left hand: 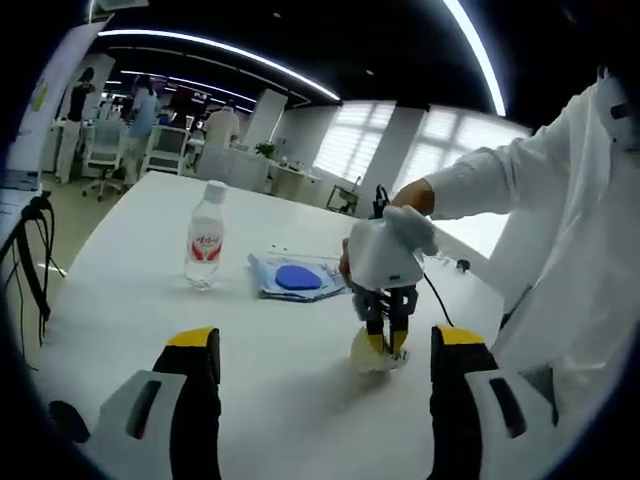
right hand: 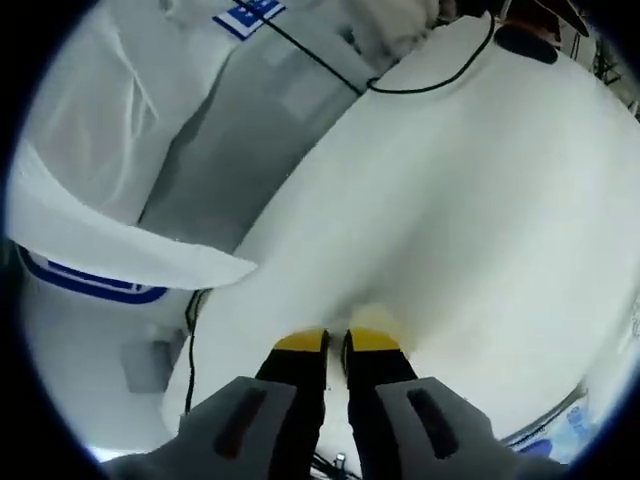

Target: Arrange the tabletop items into an orderly group along one side of the table until the central work area is clear of visible clutter.

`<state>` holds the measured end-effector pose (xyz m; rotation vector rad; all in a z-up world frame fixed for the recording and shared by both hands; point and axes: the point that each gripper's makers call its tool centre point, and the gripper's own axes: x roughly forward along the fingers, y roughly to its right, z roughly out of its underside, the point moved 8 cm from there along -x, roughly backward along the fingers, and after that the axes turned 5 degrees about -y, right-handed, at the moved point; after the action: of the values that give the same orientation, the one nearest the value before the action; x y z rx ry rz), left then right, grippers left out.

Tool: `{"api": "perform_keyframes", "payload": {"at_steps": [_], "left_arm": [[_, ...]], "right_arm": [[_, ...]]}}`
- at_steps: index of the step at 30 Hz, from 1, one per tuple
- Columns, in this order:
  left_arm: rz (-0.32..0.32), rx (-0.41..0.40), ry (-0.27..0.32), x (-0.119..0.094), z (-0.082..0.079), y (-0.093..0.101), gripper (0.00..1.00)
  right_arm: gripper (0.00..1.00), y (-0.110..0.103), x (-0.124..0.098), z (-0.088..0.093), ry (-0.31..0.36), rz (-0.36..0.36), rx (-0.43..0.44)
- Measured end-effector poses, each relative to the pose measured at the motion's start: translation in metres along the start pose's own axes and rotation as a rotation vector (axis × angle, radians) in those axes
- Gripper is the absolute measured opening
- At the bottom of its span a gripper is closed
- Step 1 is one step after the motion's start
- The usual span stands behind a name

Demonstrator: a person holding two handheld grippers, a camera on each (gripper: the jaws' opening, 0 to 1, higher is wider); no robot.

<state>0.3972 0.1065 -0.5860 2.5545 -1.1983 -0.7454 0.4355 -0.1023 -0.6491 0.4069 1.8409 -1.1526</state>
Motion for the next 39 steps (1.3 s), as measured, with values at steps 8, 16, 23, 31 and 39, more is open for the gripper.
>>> {"api": "perform_keyframes", "payload": {"at_steps": [8, 16, 23, 31, 39], "left_arm": [[0.01, 0.008, -0.012, 0.003, 0.0, 0.002, 0.89], [0.007, 0.017, -0.015, 0.002, 0.0, 0.0, 0.91], [-0.011, 0.038, -0.012, -0.001, -0.001, -0.006, 0.93], [-0.032, 0.061, -0.017, -0.008, -0.006, -0.02, 0.93], [-0.035, 0.071, -0.014, -0.01, -0.007, -0.025, 0.92]], "right_arm": [[0.0, -0.016, 0.003, 0.008, 0.083, 0.025, 0.101], [0.0, -0.022, -0.015, 0.008, 0.327, 0.174, 0.2], [0.0, -0.017, -0.036, 0.009, 0.489, 0.352, 0.266], [0.0, 0.001, -0.07, 0.014, 0.611, 0.579, 0.334], [0.0, 0.022, -0.104, 0.024, 0.667, 0.783, 0.377]]}}
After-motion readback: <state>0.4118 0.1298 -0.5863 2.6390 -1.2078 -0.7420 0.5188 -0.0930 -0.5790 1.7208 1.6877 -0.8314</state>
